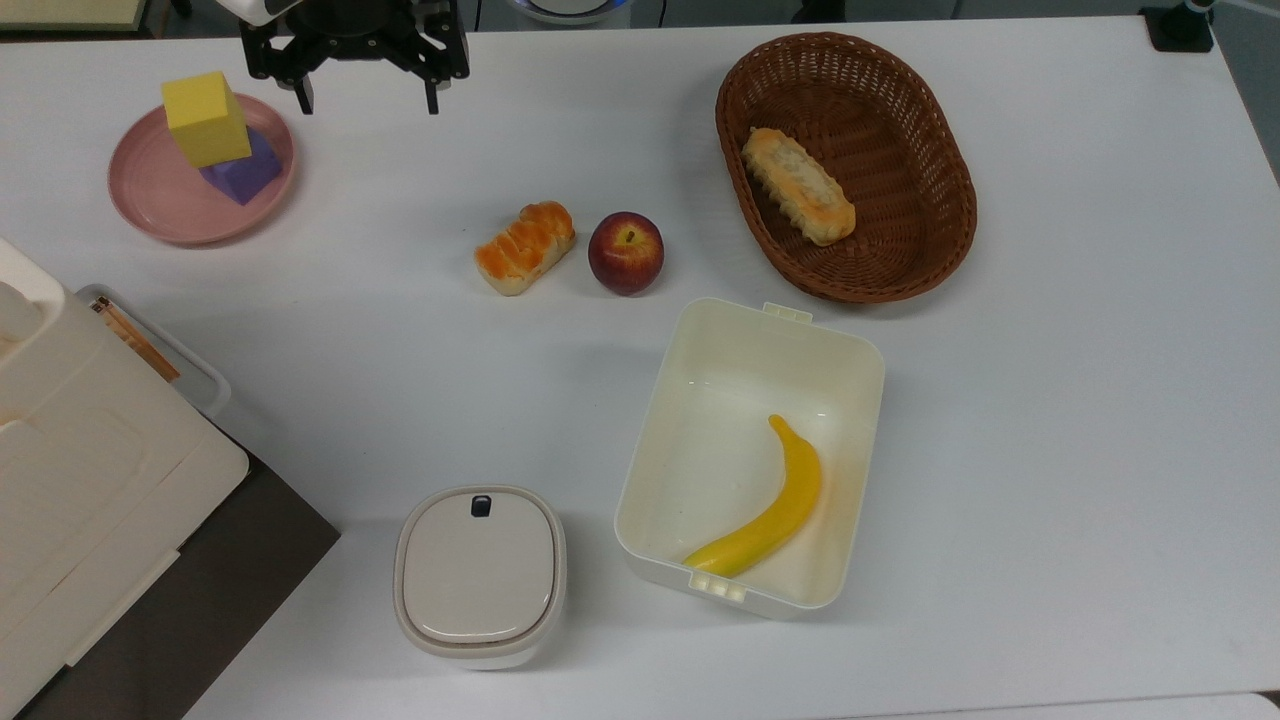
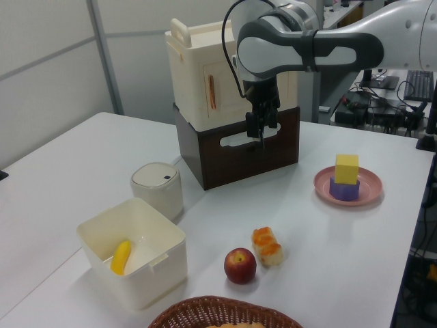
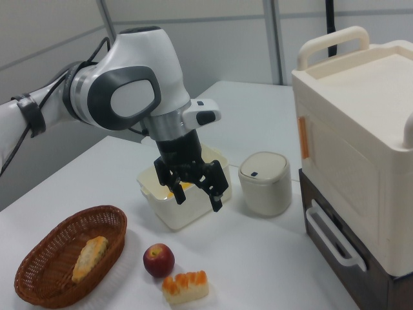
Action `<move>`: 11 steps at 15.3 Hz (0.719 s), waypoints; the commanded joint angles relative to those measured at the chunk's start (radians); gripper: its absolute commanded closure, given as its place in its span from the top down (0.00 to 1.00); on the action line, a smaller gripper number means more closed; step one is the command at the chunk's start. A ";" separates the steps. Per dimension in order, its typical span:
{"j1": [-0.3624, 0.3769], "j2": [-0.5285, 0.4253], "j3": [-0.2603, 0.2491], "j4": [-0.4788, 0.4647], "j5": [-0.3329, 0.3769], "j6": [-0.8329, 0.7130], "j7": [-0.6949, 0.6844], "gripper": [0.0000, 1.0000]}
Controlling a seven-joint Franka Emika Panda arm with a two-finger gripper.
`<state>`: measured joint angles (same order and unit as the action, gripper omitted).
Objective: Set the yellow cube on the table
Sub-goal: 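Move the gripper toward the pink plate with the yellow cube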
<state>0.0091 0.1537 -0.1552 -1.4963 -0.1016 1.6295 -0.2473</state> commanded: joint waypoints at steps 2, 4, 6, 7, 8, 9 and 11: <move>0.022 -0.010 0.000 -0.019 0.020 0.000 0.000 1.00; 0.023 -0.010 0.000 -0.021 0.020 0.000 0.002 1.00; 0.023 -0.008 0.000 -0.022 0.022 0.000 0.000 1.00; 0.026 -0.008 0.002 -0.022 0.020 0.000 0.000 1.00; 0.031 -0.008 0.000 -0.024 0.022 0.000 0.000 1.00; 0.032 -0.008 0.000 -0.024 0.020 0.000 -0.001 1.00; 0.034 -0.008 0.000 -0.030 0.020 0.000 -0.001 1.00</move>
<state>0.0300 0.1625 -0.1506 -1.5000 -0.0962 1.6294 -0.2476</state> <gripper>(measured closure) 0.000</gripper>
